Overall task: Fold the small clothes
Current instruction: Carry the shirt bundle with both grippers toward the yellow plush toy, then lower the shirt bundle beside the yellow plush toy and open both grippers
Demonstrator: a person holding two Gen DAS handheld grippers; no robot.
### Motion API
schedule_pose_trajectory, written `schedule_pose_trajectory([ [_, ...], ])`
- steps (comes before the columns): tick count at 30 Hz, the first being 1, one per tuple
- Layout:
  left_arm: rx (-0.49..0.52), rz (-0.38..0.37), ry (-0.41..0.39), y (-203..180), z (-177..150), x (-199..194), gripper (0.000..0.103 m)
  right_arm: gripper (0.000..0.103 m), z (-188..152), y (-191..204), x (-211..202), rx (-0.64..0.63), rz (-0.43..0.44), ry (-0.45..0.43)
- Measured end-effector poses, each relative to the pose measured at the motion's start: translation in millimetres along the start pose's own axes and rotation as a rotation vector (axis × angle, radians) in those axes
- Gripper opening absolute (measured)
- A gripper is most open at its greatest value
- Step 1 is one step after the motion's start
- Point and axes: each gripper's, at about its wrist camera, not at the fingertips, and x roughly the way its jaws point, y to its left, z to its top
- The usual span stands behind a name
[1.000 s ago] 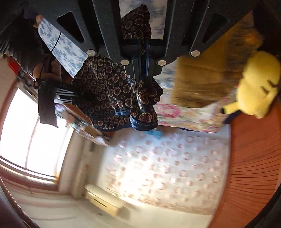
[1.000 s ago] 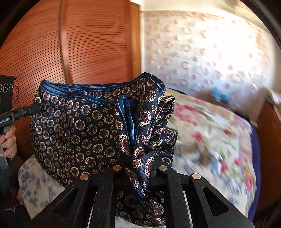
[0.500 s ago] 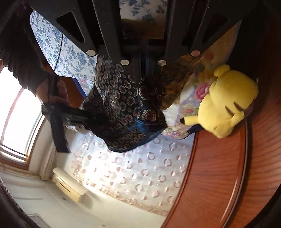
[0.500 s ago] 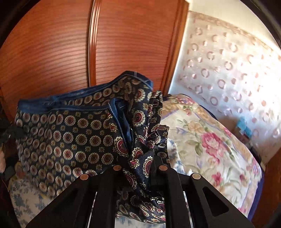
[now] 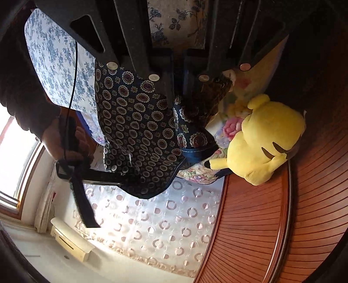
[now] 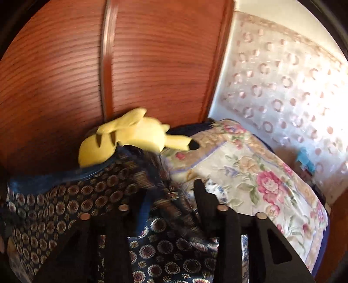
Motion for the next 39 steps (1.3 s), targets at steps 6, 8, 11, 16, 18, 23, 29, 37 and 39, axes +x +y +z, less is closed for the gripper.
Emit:
schedule_pose_trajectory([
  [6,0.02,0.024,-0.057,-2.1,8.2,-14.0,0.054,0.051,-18.7,2.1,-23.1,0.053,-0.066,-0.102],
  [8,0.028,0.02,-0.071,-4.8,12.3,-16.7,0.075,0.056,-26.1,5.2,-29.5,0.057,-0.089,-0.116],
  [11,0.053,0.023,-0.071,-10.2,16.6,-15.4,0.081,0.057,-42.5,14.8,-32.4,0.065,-0.026,-0.088],
  [16,0.105,0.059,-0.041,-20.1,16.9,-5.7,0.087,0.057,-71.9,12.1,-17.3,0.107,0.016,-0.009],
  [18,0.119,0.072,-0.034,-24.7,15.7,-4.2,0.087,0.057,-81.9,10.9,-5.4,0.128,0.029,0.036],
  [23,0.138,0.092,-0.031,-33.9,13.5,-6.7,0.087,0.057,-92.2,12.4,-0.2,0.168,0.016,0.036],
  [29,0.17,0.097,-0.015,-54.1,6.6,-11.6,0.087,0.057,-100.7,18.2,-43.3,0.174,-0.008,0.006],
  [37,0.232,0.057,-0.003,-105.1,-14.2,-22.4,0.087,0.057,-163.9,33.7,-166.6,0.258,-0.081,-0.057],
  [39,0.252,0.047,-0.004,-120.7,-21.9,-25.5,0.087,0.057,-183.6,42.2,-202.2,0.276,-0.122,-0.072],
])
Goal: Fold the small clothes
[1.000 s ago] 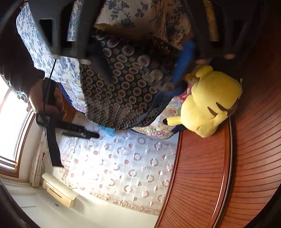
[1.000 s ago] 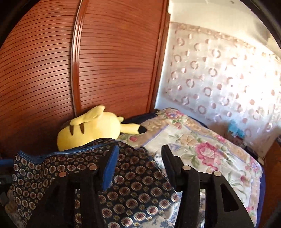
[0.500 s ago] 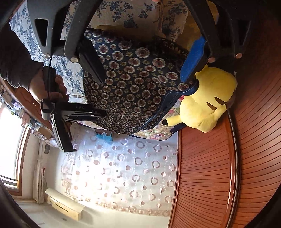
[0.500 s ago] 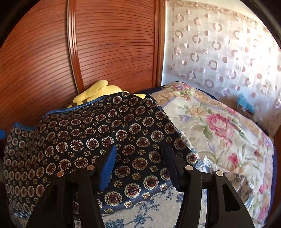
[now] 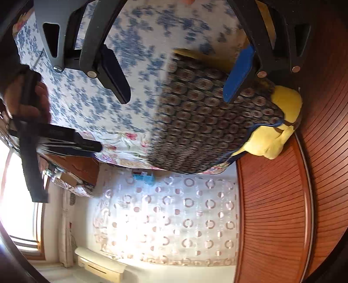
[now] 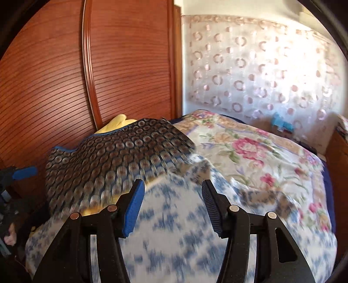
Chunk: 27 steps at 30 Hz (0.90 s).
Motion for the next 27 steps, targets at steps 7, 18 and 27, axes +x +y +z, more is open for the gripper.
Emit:
schedule_pose_trajectory([
  [7,0.071,-0.06,-0.016,-56.7,-9.0,-16.3,0.087,0.073,-58.5,1.6,-120.3,0.075,-0.121,-0.066],
  [18,0.131,-0.119,-0.042,-118.0,-13.6,-46.7,0.087,0.083,-115.7,37.3,-239.4,0.144,-0.259,-0.15],
  [27,0.153,-0.1,-0.087,-139.6,-16.6,-78.0,0.087,0.083,-146.1,87.1,-281.6,0.196,-0.328,-0.203],
])
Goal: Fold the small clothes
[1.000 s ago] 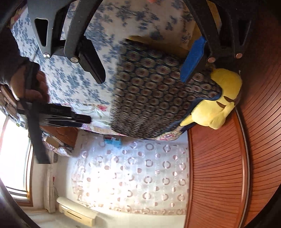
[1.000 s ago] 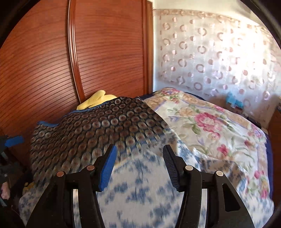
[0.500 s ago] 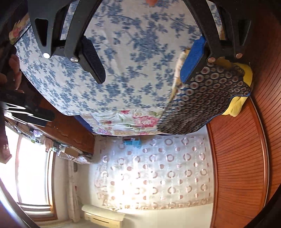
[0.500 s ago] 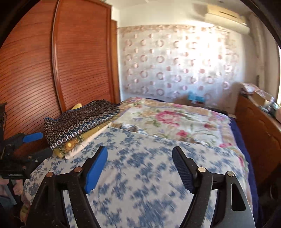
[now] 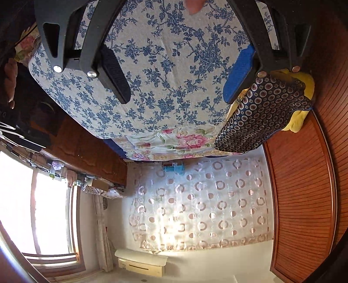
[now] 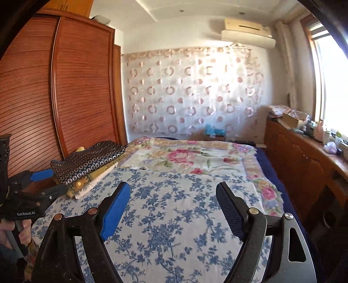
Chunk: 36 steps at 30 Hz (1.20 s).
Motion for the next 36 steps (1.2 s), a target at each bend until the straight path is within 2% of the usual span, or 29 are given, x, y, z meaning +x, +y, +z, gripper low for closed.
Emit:
schedule_pose_trajectory([
  [7,-0.024,-0.01,0.005,-1.7,0.4,-11.3,0.087,0.083,-8.1,9.1,-12.1,0.03,-0.025,-0.01],
  [36,-0.032,0.009,-0.015,-7.4,0.3,-20.3,0.087,0.083,-13.0,-6.8,-1.1,0.04,-0.011,-0.015],
])
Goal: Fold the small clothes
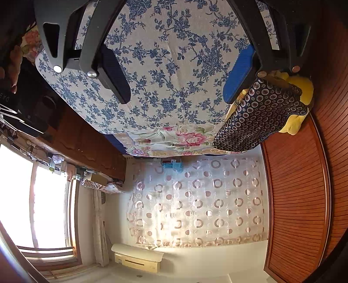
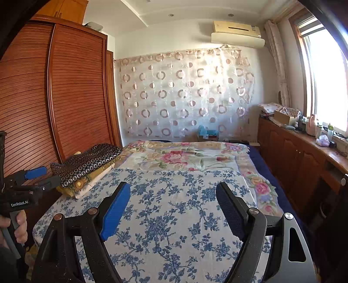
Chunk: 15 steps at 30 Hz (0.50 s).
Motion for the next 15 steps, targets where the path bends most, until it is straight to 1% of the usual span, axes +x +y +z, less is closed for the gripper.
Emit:
schedule_pose_trajectory([
  [9,-0.007,0.005,-0.023,-3.3,1.4,-6.5,0.087,0.083,-0.6,-6.3,0.6,-0.002,0.006,-0.007],
  [15,-0.008,0.006,-0.024,-3.0,2.5,-6.6,0.087,0.083,-1.2,-7.5,1.0,-0.004,0.007,-0.006],
])
